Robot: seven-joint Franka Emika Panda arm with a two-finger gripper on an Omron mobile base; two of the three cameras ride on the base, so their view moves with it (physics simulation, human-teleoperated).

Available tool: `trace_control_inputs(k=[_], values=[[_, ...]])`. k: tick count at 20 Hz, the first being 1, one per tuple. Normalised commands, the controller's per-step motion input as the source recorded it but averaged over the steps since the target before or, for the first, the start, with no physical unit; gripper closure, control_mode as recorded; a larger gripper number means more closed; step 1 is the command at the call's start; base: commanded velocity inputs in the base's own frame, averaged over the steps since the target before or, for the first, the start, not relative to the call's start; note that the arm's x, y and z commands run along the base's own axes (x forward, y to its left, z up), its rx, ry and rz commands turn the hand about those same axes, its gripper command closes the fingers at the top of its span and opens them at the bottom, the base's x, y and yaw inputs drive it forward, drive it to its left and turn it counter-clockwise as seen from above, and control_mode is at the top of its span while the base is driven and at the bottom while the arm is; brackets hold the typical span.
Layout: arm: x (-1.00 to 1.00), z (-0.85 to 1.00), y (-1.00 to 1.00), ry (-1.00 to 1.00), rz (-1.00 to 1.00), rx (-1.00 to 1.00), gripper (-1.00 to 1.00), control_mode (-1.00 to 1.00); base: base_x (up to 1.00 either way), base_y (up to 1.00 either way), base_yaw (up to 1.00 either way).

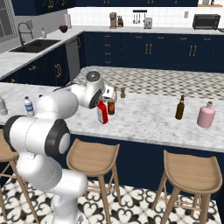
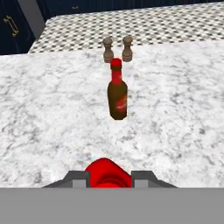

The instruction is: Move the plastic bottles in the middle to the plastics group, and the glass bottles in the middle to the glass group.

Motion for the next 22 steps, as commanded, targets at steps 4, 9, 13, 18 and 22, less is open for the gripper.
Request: trace_control_inputs(k=[4,9,13,18,22], values=[[-0.07,0.16,-0.96,0.03,0.0,0.0,1.0,-1.0,0.0,0.0,0.0],[0.0,0.19,-0.91,0.08,0.0,-0.02,1.0,-1.0,0.0,0.0,0.0],[0.07,0.08,-0.94,0.08,0.0,-0.1,1.0,-1.0,0.0,0.0,0.0],[0.21,0.02,-0.97,0.14,0.0,-0.08,1.0,-1.0,0.0,0.0,0.0],[0.26,0.0,-0.98,0.12,0.0,-0.06,1.0,-1.0,0.0,0.0,0.0]])
